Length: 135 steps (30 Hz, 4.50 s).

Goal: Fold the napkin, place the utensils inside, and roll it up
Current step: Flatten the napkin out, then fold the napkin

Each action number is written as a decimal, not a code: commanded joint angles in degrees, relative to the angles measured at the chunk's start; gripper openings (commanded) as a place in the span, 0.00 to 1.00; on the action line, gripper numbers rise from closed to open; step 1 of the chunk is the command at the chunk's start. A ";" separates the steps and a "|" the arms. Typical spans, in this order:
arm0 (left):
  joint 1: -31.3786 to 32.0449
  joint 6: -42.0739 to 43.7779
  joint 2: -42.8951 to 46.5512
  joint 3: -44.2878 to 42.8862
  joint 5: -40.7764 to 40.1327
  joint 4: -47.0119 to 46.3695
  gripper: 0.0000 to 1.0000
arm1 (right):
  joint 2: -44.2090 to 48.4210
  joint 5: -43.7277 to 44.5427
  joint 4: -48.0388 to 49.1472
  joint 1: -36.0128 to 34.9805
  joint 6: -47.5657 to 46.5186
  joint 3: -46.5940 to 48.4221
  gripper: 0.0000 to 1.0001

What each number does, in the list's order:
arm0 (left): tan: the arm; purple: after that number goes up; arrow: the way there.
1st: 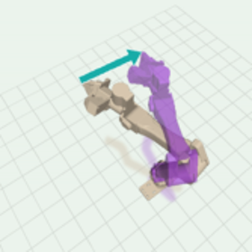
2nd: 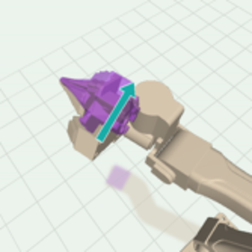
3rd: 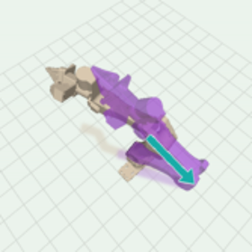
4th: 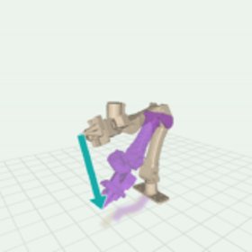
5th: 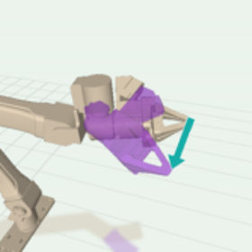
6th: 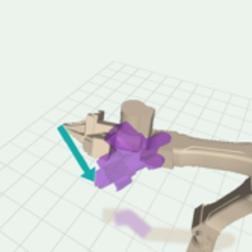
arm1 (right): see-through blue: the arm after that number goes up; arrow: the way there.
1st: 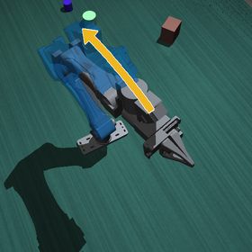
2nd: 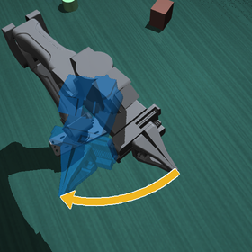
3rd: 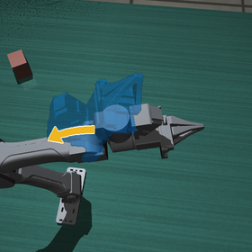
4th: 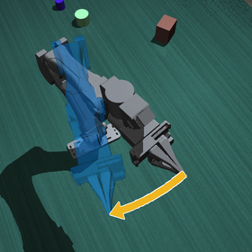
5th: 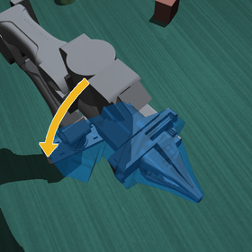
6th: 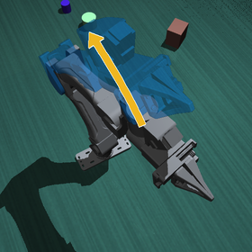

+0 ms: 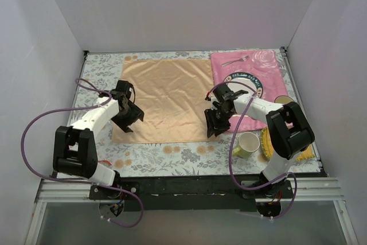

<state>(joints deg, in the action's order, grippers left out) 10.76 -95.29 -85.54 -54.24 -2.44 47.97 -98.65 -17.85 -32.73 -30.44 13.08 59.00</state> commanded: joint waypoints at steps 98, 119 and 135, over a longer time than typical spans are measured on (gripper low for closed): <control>11.72 5.10 -32.47 -50.41 -25.52 16.64 0.00 | 15.06 2.55 -14.55 9.07 0.45 11.92 0.58; 20.61 17.68 -48.76 -71.01 -18.75 -17.53 0.00 | 18.76 2.73 -20.00 14.61 0.63 9.38 0.58; 21.23 26.82 -54.38 -74.96 -8.82 -32.49 0.00 | 17.09 3.17 -20.44 14.62 0.54 10.34 0.58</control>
<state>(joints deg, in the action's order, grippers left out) 31.62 -72.42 -138.69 -126.54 -14.96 20.36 -81.80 -14.70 -52.62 -16.10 13.37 68.47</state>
